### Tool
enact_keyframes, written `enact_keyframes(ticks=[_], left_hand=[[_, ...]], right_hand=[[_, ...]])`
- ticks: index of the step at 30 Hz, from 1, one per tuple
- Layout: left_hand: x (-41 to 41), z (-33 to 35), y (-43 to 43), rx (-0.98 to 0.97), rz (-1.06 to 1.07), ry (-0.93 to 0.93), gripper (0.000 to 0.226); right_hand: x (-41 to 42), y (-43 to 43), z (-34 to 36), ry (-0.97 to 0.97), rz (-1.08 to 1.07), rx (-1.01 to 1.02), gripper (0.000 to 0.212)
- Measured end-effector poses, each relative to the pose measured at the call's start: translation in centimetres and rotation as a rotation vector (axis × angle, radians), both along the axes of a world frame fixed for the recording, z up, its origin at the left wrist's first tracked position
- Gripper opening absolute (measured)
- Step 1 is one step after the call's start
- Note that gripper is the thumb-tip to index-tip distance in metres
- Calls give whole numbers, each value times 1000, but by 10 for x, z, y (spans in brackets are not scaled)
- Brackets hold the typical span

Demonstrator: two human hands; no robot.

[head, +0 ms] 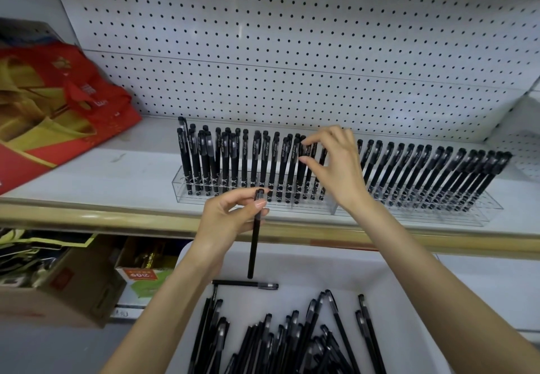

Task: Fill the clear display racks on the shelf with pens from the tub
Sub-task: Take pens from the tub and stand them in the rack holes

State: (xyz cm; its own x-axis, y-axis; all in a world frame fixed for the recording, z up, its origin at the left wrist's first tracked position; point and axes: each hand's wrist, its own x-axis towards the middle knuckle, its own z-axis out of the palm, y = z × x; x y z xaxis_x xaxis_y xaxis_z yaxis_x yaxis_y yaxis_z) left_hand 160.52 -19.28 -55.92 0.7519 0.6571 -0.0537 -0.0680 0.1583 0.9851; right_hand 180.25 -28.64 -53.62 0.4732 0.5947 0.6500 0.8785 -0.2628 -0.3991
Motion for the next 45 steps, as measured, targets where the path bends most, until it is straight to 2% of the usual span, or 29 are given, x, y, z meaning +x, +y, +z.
enact_keyframes(ticks=[5, 11, 14, 16, 18, 21, 25, 27, 31, 37, 41, 45], left_hand=[[1, 0, 0, 5, -5, 12, 20], [4, 0, 0, 34, -10, 47, 24], [4, 2, 1, 15, -1, 55, 29], [4, 4, 1, -12, 3, 44, 27], [4, 8, 0, -25, -1, 24, 23], [7, 15, -3, 8, 1, 20, 33], [14, 21, -8, 61, -2, 35, 43], [16, 23, -11, 84, -9, 42, 43], [17, 25, -16, 97, -24, 49, 28], [14, 31, -20, 98, -118, -5, 30], [17, 30, -21, 106, -107, -6, 33], [22, 33, -26, 142, -134, 8, 37]], right_hand=[[1, -4, 3, -16, -20, -26, 37], [3, -5, 2, -102, -19, -47, 37], [2, -8, 5, -77, -17, -41, 37], [-6, -15, 11, 50, 11, 28, 32], [-21, -26, 15, 284, 111, 80, 22], [-47, -41, 10, 576, 318, -47, 13], [-70, -51, -8, 751, 455, -158, 8], [-75, -52, -13, 802, 443, -128, 12], [-80, -51, -12, 856, 414, -40, 11], [-82, -57, -5, 1009, 371, -33, 5], [-81, -63, -3, 1005, 379, -48, 11], [-81, -64, -2, 985, 358, 23, 10]])
